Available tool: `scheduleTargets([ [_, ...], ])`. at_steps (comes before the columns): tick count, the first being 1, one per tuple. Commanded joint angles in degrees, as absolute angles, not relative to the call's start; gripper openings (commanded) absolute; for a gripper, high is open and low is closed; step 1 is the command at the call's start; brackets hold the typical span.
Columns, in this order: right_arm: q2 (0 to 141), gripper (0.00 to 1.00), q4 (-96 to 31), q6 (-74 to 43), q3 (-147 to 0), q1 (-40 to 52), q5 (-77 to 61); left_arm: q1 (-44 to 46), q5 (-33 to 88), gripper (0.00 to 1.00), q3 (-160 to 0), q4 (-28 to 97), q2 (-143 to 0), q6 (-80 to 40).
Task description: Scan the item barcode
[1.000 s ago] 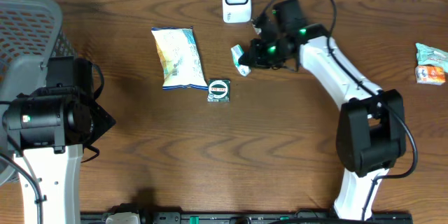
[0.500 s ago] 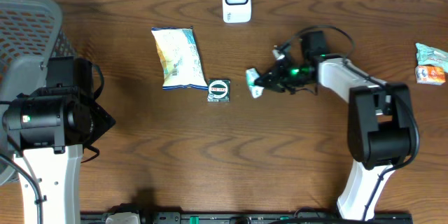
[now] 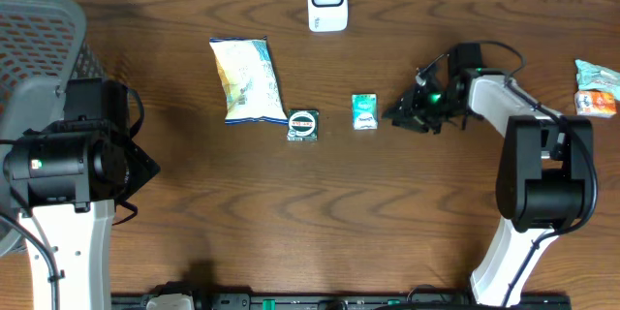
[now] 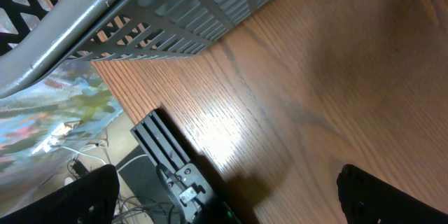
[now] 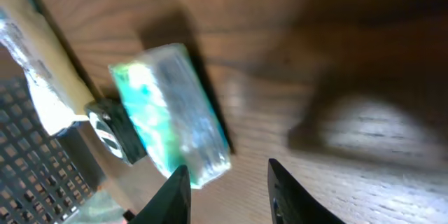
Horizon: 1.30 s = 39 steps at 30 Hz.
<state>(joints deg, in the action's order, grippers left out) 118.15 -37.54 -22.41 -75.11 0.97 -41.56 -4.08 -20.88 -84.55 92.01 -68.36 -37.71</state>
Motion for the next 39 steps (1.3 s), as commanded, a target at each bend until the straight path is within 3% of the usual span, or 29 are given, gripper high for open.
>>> scheduleTargets([
  [1,117.73,0.33,-37.98,-19.53,-77.97,1.67,-41.54,-4.32,-21.04,0.98,-84.60,92.31,-68.14,-38.46],
  [6,117.75,0.59,-35.66,-16.62,-78.04,4.43,-41.34,-4.32,-21.04,0.98,-84.60,92.31,-68.14,-38.46],
  [13,117.78,0.61,-34.02,-22.92,-77.76,8.10,-27.97,-4.32,-21.06,0.98,-84.60,92.31,-68.14,-38.46],
  [18,117.78,0.60,-32.21,-23.00,-76.90,9.76,-27.14,-4.32,-21.06,0.98,-84.60,92.31,-68.14,-38.46],
  [24,117.78,0.39,-31.24,-23.20,-75.92,11.18,-27.09,-4.32,-21.04,0.98,-84.60,92.31,-68.14,-38.46],
  [31,118.89,0.36,-30.57,-23.75,-75.83,11.81,-27.07,-4.32,-21.06,0.98,-84.60,92.31,-68.14,-38.46],
  [36,119.48,0.01,-31.55,-23.73,-75.85,12.05,-28.03,-4.32,-21.06,0.98,-84.60,92.31,-68.14,-38.46],
  [39,119.46,0.01,-30.98,-23.68,-76.03,11.29,-33.67,-4.32,-21.04,0.98,-84.60,92.31,-68.14,-38.46],
])
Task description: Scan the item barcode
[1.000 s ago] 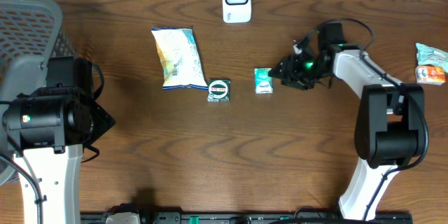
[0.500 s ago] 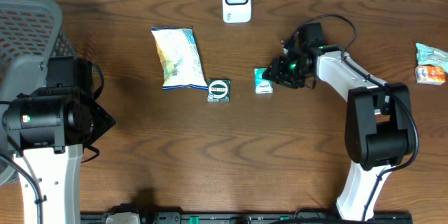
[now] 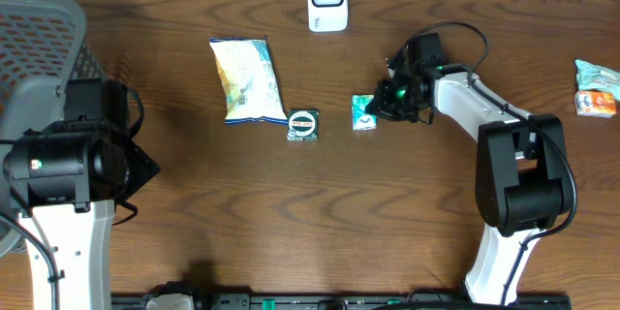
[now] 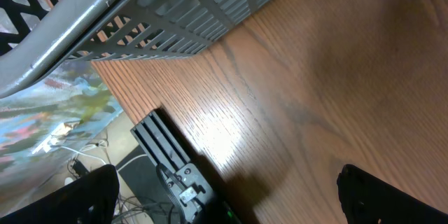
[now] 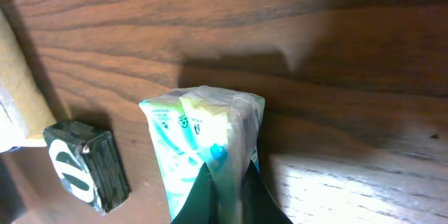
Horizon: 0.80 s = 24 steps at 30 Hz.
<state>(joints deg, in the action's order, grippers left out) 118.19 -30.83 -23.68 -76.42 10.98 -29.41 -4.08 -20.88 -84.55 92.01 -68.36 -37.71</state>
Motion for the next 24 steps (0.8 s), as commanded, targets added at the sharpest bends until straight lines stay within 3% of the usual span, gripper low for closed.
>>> scheduleTargets([
  [1,119.46,0.01,-30.35,-23.51,-76.07,10.72,-36.51,-4.32,-21.06,0.98,-84.60,92.31,-68.14,-38.46],
  [18,118.41,0.01,-8.49,-19.44,-76.07,-0.40,-87.79,-4.32,-21.04,0.97,-84.60,92.31,-68.14,-38.46],
  [24,118.41,0.01,-3.36,-24.40,-76.07,0.16,-89.47,-4.32,-21.04,0.98,-84.60,92.31,-68.14,-38.46],
])
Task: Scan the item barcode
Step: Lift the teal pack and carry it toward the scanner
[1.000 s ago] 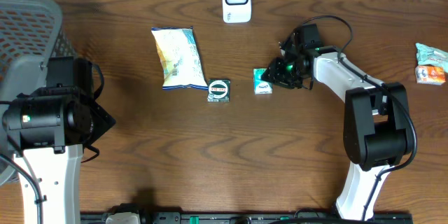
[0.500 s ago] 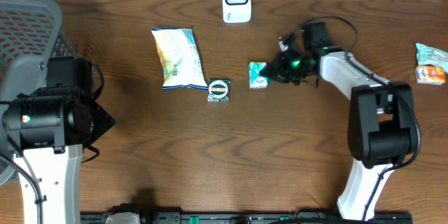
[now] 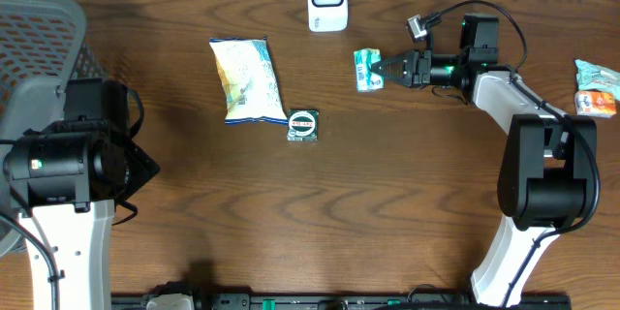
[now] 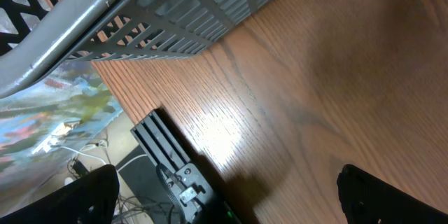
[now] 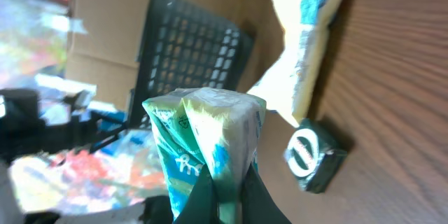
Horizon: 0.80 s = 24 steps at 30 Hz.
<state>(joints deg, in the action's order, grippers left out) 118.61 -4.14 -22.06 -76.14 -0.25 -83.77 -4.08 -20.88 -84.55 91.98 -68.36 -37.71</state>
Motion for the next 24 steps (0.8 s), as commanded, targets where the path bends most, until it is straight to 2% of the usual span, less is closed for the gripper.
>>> scheduleTargets([
  [1,118.41,0.01,-3.05,-24.45,-76.07,0.21,-89.47,-4.32,-21.04,0.98,-84.60,92.31,-68.14,-38.46],
  [7,118.41,0.01,2.72,-30.89,-76.07,0.05,-89.49,-4.32,-21.06,0.98,-84.60,92.31,-68.14,-38.46],
  [17,118.41,0.01,30.52,-58.85,-76.07,-0.38,-89.49,-4.32,-21.04,0.98,-84.60,92.31,-68.14,-38.46],
  [24,118.41,0.01,32.40,-60.80,-76.07,1.83,-89.47,-4.32,-21.04,0.98,-84.60,92.31,-68.14,-38.46],
])
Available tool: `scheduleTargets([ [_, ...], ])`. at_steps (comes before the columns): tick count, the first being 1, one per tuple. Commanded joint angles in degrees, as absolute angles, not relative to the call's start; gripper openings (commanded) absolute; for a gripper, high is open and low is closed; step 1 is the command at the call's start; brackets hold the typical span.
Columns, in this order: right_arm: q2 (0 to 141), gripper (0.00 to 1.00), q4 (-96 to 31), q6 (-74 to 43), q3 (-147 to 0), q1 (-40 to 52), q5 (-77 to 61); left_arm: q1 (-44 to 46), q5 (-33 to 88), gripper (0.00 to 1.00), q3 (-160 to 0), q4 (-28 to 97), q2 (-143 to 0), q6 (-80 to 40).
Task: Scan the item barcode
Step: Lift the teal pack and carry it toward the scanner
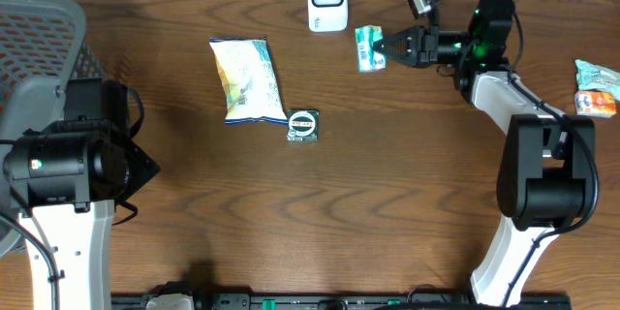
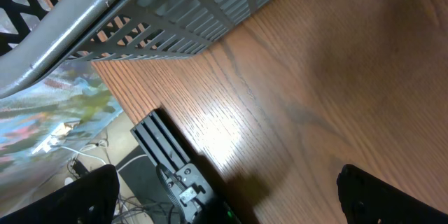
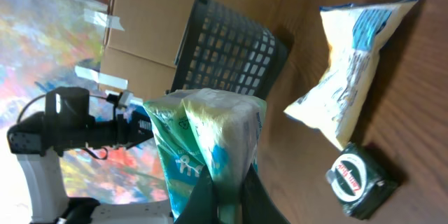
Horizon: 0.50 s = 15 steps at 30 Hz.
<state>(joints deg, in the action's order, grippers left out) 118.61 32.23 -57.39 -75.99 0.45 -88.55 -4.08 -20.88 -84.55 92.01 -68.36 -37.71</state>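
My right gripper [image 1: 386,48] is shut on a small green and white packet [image 1: 367,47], held in the air just right of the white barcode scanner at the table's far edge. In the right wrist view the packet [image 3: 206,140] fills the space between the pinched fingers [image 3: 204,197]. The left gripper [image 2: 224,196] is open over bare wood at the left, its dark fingertips [image 2: 91,192] far apart with nothing between them.
A yellow-white snack bag [image 1: 243,79] and a small round-labelled dark box [image 1: 303,124] lie mid-table. More packets [image 1: 595,87] sit at the right edge. A grey mesh basket [image 1: 44,29] stands at the far left, also in the left wrist view [image 2: 140,21].
My right gripper has carried the packet a little farther back and up, closer to the scanner. The left arm has not moved.
The right gripper first stood open beside the packet lying on the table. Then it was shut on the packet where it lay. After that it held the packet lifted toward the back, and now holds it beside the scanner. The left arm stayed still throughout.
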Motion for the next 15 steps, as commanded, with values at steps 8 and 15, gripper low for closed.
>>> scheduleTargets([
  [8,118.41,0.01,32.42,-60.60,-76.07,2.90,-89.47,-4.32,-21.06,0.98,-84.60,92.31,-68.14,-38.46],
  [15,118.41,0.01,32.42,-60.55,-76.07,2.90,-89.47,-4.32,-21.04,0.98,-84.60,92.31,-68.14,-38.46],
])
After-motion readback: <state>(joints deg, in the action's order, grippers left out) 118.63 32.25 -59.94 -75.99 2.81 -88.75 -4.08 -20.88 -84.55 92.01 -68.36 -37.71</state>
